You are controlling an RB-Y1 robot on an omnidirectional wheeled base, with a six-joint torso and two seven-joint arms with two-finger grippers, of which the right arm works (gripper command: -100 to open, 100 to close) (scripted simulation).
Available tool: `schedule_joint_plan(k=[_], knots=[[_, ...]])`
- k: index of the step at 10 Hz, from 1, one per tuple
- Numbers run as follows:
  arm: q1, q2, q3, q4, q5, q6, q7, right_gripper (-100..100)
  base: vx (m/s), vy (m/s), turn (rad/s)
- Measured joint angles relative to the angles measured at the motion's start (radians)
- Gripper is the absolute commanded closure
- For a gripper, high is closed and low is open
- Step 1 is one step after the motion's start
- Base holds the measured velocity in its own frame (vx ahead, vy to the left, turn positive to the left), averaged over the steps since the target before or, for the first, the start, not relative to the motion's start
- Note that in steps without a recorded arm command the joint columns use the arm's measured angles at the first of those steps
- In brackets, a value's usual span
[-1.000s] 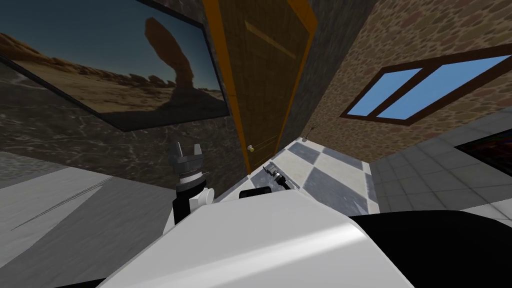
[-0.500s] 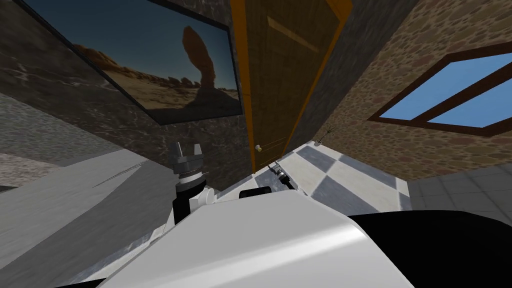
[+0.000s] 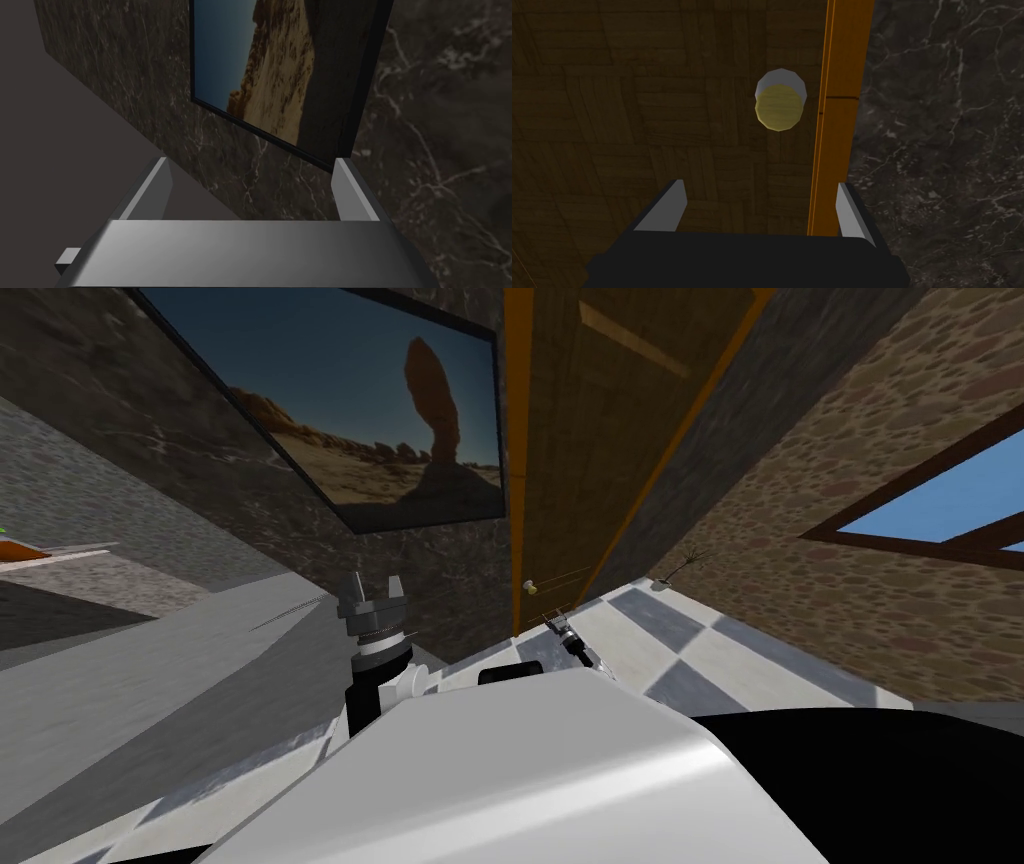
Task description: Pull the door open
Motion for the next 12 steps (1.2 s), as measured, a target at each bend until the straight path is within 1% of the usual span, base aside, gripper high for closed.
schedule_joint_plan(k=[2, 3, 4, 5, 6, 7, 8, 9, 10, 11, 12], knots=[[0.002, -0.004, -0.04, 0.012, -0.007, -0.005, 0.002, -100, 0.102, 0.052, 0.233], [-0.013, -0.01, -0.064, 0.04, -0.013, -0.012, 0.005, -100, 0.125, 0.052, 0.377], [-0.015, -0.013, -0.086, 0.045, -0.017, -0.011, 0.004, -100, 0.11, 0.017, 0.18], [-0.012, -0.015, -0.102, 0.037, -0.019, -0.006, 0.0, -100, 0.083, 0.001, 0.112], [-0.022, -0.017, -0.118, 0.065, -0.023, -0.015, 0.005, -100, 0.093, 0.003, 0.206], [-0.021, -0.015, -0.133, 0.061, -0.025, -0.012, 0.006, -100, 0.122, 0.027, 0.263], [-0.025, -0.02, -0.151, 0.062, -0.028, -0.006, 0.002, -100, 0.088, 0.024, 0.087], [-0.032, -0.021, -0.162, 0.079, -0.031, -0.011, 0.006, -100, 0.089, 0.016, 0.199], [-0.045, -0.025, -0.181, 0.111, -0.036, -0.024, 0.014, -100, 0.132, -0.004, 0.25], [-0.061, -0.03, -0.203, 0.15, -0.042, -0.041, 0.023, -100, 0.093, -0.012, 0.084], [-0.06, -0.032, -0.211, 0.147, -0.043, -0.042, 0.023, -100, 0.029, -0.004, -0.012]])
